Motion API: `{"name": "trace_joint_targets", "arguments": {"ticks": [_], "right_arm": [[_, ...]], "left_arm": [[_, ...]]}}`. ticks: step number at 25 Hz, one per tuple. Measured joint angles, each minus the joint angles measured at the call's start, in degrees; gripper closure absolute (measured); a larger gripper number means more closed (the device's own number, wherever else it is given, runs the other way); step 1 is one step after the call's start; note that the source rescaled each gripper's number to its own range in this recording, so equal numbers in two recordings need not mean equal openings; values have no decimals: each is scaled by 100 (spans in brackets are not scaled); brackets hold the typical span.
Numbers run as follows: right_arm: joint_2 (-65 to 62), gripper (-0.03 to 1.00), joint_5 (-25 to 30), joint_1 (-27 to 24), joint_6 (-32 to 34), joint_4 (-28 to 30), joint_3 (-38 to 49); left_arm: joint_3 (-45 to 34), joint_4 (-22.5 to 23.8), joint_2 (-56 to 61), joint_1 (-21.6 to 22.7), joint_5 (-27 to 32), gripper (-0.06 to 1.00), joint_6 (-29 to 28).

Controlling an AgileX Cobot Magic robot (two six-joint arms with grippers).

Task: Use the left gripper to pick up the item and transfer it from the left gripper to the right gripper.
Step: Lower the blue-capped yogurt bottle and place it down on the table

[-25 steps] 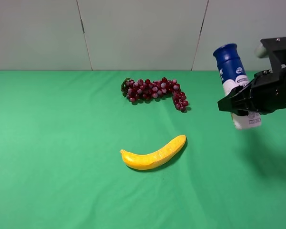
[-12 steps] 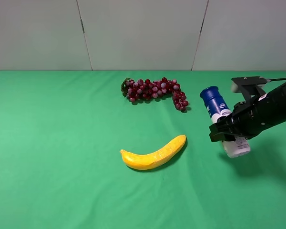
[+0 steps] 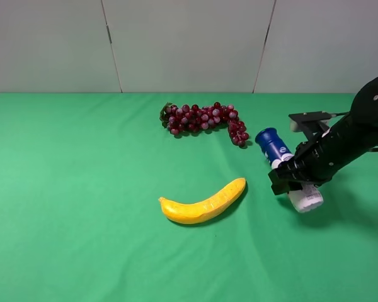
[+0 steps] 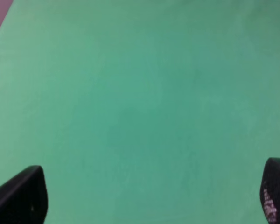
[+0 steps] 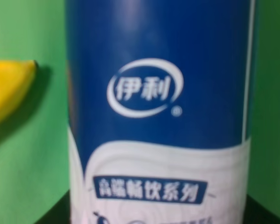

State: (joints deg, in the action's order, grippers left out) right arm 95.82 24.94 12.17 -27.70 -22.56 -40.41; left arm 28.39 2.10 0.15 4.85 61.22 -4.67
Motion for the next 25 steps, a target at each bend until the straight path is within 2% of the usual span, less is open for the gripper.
{"name": "trace_joint_targets", "arguments": {"ticks": [22, 23, 25], "right_arm": [[242, 92, -5, 0, 178, 430, -7], [242, 86, -5, 0, 190, 430, -7], [242, 36, -58, 0, 279, 430, -9]], "left_arm": [[0, 0, 0, 0, 0, 10, 0], [0, 0, 0, 0, 0, 10, 0], [0, 0, 0, 0, 0, 10, 0]]}}
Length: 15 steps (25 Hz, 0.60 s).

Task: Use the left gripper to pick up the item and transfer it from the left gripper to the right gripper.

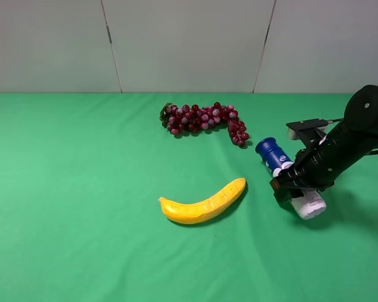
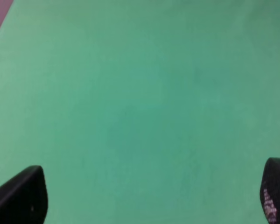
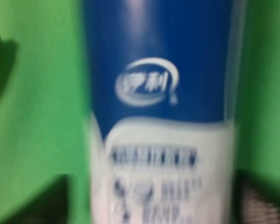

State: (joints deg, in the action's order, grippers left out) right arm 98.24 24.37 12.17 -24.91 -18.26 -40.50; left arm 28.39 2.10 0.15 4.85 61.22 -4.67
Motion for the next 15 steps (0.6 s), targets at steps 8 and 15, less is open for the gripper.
{"name": "trace_joint_targets", "arguments": {"ticks": [8, 15], "right_arm": [[0, -2, -52, 0, 389, 276, -11], [-6, -3, -10, 0, 402, 281, -29]], "left_arm": [[0, 0, 0, 0, 0, 10, 0], [0, 0, 0, 0, 0, 10, 0]]}}
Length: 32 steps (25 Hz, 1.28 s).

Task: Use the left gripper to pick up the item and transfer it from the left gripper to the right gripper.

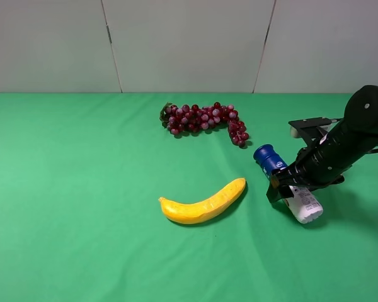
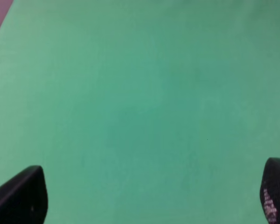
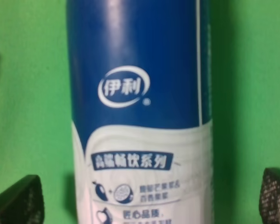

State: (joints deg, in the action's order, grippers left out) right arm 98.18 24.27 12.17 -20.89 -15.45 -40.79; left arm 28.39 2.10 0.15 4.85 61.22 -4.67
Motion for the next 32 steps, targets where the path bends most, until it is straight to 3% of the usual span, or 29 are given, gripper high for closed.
{"name": "trace_joint_targets", "arguments": {"ticks": [13, 25, 32], "right_arm": [[-1507, -3, 1593, 0, 644, 154, -448], [-4472, -3, 3219, 0, 1507, 255, -448], [-6322, -3, 3863, 0, 1793, 495, -448]], "left_arm": [[0, 0, 0, 0, 0, 10, 0], [0, 0, 0, 0, 0, 10, 0], [0, 0, 0, 0, 0, 10, 0]]}}
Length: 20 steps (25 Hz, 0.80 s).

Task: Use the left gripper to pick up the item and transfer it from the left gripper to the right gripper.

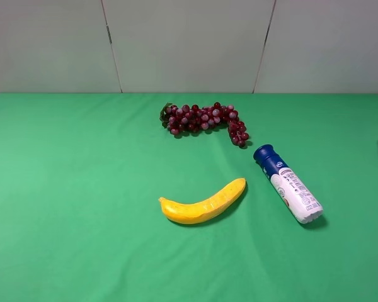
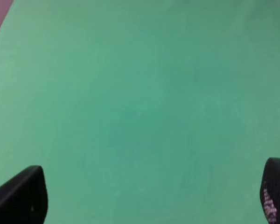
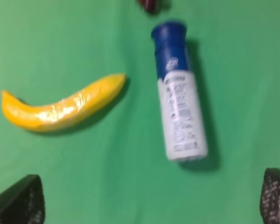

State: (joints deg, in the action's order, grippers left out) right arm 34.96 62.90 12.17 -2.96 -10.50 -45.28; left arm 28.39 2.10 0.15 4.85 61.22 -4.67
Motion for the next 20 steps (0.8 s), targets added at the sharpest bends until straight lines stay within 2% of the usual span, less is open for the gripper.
{"name": "trace_joint_targets", "arguments": {"ticks": [5, 12, 15, 20], "right_arm": [[-1820, -3, 239, 0, 255, 297, 193], [-3361, -3, 212, 0, 449, 869, 841], [-3519, -3, 93, 5, 475, 1124, 931], [-3519, -3, -482, 5, 486, 1094, 1355]], "left_arm": [[0, 0, 0, 0, 0, 10, 0], [0, 0, 0, 0, 0, 10, 0], [0, 0, 0, 0, 0, 10, 0], [0, 0, 0, 0, 0, 10, 0]]}}
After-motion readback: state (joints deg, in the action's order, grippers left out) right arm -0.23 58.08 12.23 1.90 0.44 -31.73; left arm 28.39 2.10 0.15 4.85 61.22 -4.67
